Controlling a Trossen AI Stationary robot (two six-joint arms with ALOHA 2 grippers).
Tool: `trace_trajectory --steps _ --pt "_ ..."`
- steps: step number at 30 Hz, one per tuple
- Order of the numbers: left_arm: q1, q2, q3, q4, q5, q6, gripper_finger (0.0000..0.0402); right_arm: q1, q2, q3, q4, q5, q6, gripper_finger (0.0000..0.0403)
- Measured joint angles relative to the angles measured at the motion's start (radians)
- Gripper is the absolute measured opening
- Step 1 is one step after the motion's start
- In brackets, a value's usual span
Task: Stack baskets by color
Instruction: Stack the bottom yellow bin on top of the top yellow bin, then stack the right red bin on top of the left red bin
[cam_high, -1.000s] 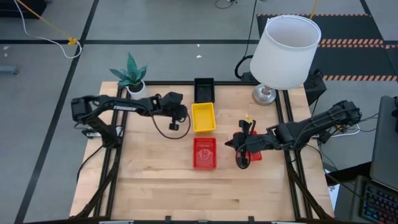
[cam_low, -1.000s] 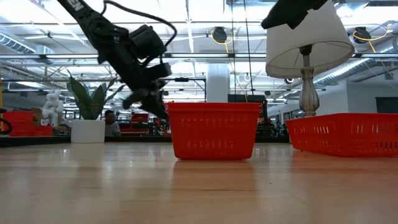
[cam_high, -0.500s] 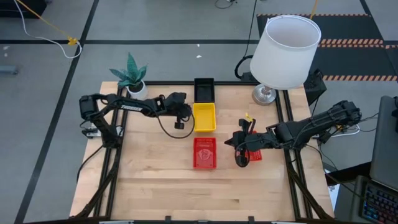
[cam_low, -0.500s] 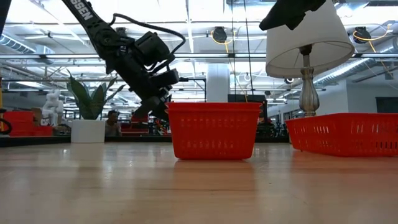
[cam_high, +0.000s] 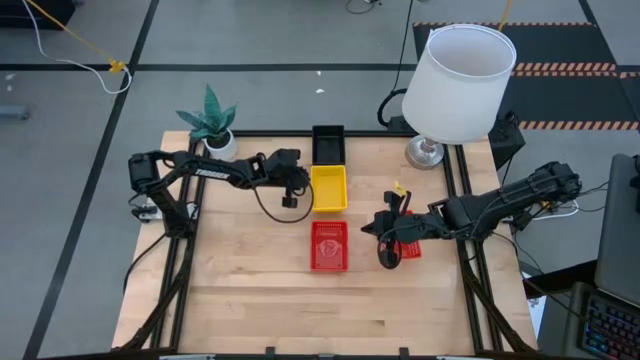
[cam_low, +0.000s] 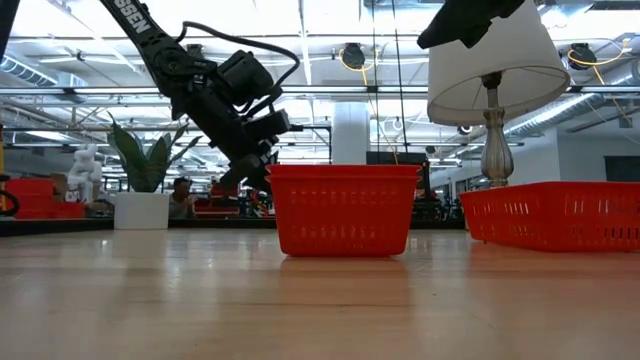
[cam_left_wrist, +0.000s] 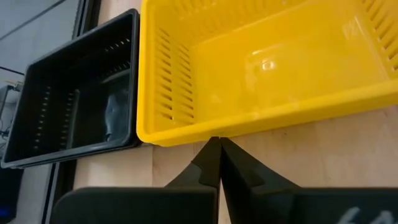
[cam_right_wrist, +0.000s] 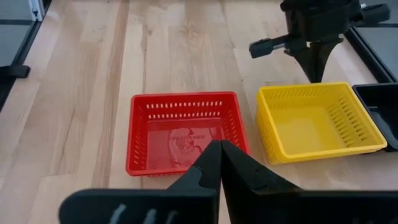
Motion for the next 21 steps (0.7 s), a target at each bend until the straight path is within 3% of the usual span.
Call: trace_trajectory --steps 9,21 --pt "-0.041 -0.093 0.004 -0.124 -0.072 -0.039 0.0015 0.018 0.0 0.0 -0.015 0.0 0.074 0.0002" --pt "-0.261 -0.386 0.005 -0.344 -0.072 -0.431 0.0014 0.094 0.0 0.0 -0.126 0.0 0.201 0.0002"
